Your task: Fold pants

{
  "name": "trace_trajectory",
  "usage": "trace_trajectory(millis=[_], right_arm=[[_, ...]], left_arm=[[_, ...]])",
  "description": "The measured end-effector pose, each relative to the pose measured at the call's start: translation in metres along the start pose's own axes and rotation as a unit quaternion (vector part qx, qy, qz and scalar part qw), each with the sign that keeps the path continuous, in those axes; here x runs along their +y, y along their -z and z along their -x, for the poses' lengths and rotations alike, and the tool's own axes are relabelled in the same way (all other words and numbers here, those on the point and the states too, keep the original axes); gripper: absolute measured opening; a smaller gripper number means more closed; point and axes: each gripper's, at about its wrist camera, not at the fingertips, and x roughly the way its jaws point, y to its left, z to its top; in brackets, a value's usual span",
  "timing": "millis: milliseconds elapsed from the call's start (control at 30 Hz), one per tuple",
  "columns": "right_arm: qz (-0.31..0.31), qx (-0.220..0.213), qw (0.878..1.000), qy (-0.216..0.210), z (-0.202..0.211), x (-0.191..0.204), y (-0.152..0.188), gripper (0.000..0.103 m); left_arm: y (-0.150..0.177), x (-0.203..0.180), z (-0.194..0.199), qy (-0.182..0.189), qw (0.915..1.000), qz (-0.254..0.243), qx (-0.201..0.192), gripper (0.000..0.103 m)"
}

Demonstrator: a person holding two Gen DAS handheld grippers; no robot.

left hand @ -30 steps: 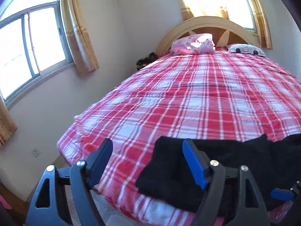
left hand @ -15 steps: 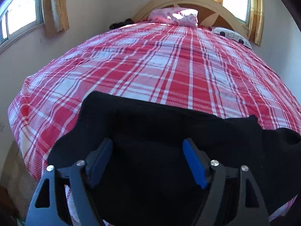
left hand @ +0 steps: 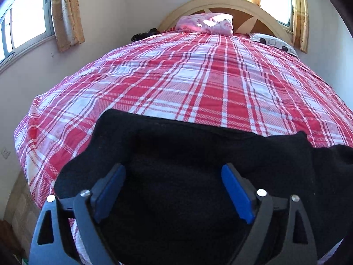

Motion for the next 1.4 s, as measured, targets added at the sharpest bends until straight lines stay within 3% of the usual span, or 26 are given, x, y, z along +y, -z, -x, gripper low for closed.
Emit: trace_trajectory(millis=[100, 133, 167, 267, 367, 433, 500, 633, 700, 800, 900, 1000, 1100, 1200, 1233, 1333, 1400], right_arm=[[0.03, 0.079, 0.996, 0.011, -0.04, 0.001, 0.005, 0.037], [0.031, 0.092, 0.995, 0.023, -0.046, -0.002, 0.008, 0.027], [0.02, 0.097, 0.995, 0.021, -0.049, -0.009, 0.01, 0.005], [-0.036, 0.105, 0.994, -0.015, -0.044, -0.035, 0.014, 0.005], [-0.133, 0.063, 0.987, -0.065, -0.014, -0.074, 0.022, 0.005], [-0.234, 0.016, 0.964, -0.124, 0.017, -0.109, 0.032, 0.005], [-0.324, -0.038, 0.927, -0.185, 0.05, -0.142, 0.054, 0.005], [-0.445, -0.116, 0.851, -0.254, 0.096, -0.192, 0.12, 0.005], [-0.471, -0.112, 0.835, -0.262, 0.096, -0.201, 0.145, 0.005], [-0.491, -0.098, 0.823, -0.268, 0.091, -0.203, 0.189, 0.005], [-0.535, -0.078, 0.793, -0.283, 0.079, -0.201, 0.24, 0.006], [-0.552, -0.024, 0.791, -0.262, 0.062, -0.198, 0.271, 0.008], [-0.58, 0.036, 0.782, -0.226, 0.055, -0.2, 0.294, 0.009], [-0.569, 0.038, 0.808, -0.148, 0.066, -0.211, 0.293, 0.013], [-0.566, 0.029, 0.813, -0.135, 0.07, -0.215, 0.289, 0.019], [-0.537, -0.012, 0.825, -0.176, 0.071, -0.22, 0.263, 0.036], [-0.492, -0.009, 0.849, -0.192, 0.062, -0.211, 0.239, 0.04]], left_arm=[[0.001, 0.0, 0.0, 0.0, 1.0, 0.0, 0.0, 0.092], [0.001, 0.0, 0.0, 0.0, 1.0, 0.0, 0.0, 0.093], [0.001, 0.0, 0.0, -0.001, 1.0, 0.0, -0.001, 0.093], [0.0, 0.0, -0.001, -0.002, 1.0, -0.002, 0.0, 0.094], [-0.001, 0.0, -0.001, 0.004, 1.0, -0.004, 0.004, 0.094], [-0.002, 0.0, -0.001, 0.006, 0.9999, -0.005, 0.007, 0.094], [-0.002, -0.001, -0.002, 0.006, 0.9999, -0.006, 0.01, 0.094], [-0.003, -0.001, -0.002, 0.008, 0.9998, -0.009, 0.013, 0.094], [-0.004, -0.001, -0.003, 0.009, 0.9998, -0.012, 0.015, 0.095], [-0.006, 0.0, -0.003, 0.011, 0.9996, -0.011, 0.022, 0.095], [-0.007, 0.0, -0.004, 0.013, 0.9995, -0.014, 0.026, 0.095], [-0.008, 0.0, -0.004, 0.015, 0.9993, -0.018, 0.03, 0.095], [-0.009, 0.0, -0.005, 0.013, 0.9992, -0.018, 0.034, 0.096], [-0.01, -0.002, -0.006, 0.01, 0.9992, -0.018, 0.035, 0.097], [-0.01, -0.002, -0.006, 0.008, 0.9991, -0.02, 0.035, 0.097], [-0.011, -0.002, -0.005, 0.005, 0.9991, -0.02, 0.036, 0.097], [-0.011, -0.002, -0.002, -0.001, 0.9992, -0.02, 0.035, 0.097]])
